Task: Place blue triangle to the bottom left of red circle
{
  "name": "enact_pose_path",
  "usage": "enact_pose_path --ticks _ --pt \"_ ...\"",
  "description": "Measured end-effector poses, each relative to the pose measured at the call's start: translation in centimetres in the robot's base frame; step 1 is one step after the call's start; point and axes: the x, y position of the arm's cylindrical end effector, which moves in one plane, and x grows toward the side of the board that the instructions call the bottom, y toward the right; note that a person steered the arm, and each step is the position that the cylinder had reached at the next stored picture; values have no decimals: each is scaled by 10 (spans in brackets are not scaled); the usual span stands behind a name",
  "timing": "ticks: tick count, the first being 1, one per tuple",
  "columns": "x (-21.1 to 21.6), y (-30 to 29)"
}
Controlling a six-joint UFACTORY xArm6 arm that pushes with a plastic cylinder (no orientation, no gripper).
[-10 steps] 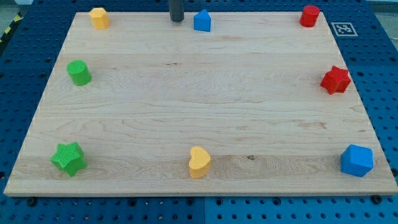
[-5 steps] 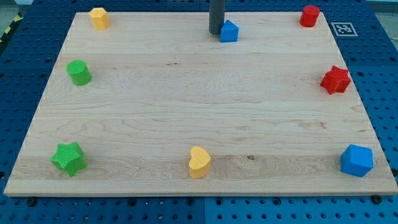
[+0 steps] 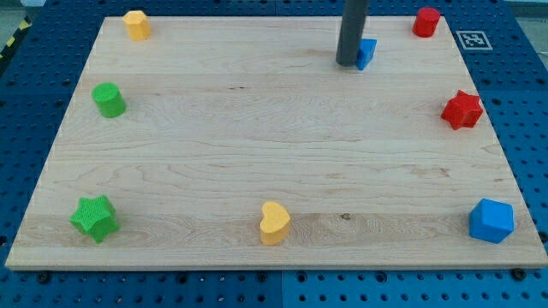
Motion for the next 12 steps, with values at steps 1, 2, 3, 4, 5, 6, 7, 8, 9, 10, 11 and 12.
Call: enact_pose_path --ticks 1,2,3,4,5,6,7,8,9,10,11,12 --pt "8 17" --pt "8 33" --pt "5 35" --pt "-7 22" --pt "-19 0" --pt "-33 -14" --pt "-41 -10" --pt "-38 8" --pt "-39 18" --pt "-39 17" --pt "-39 15" --pt "-47 0"
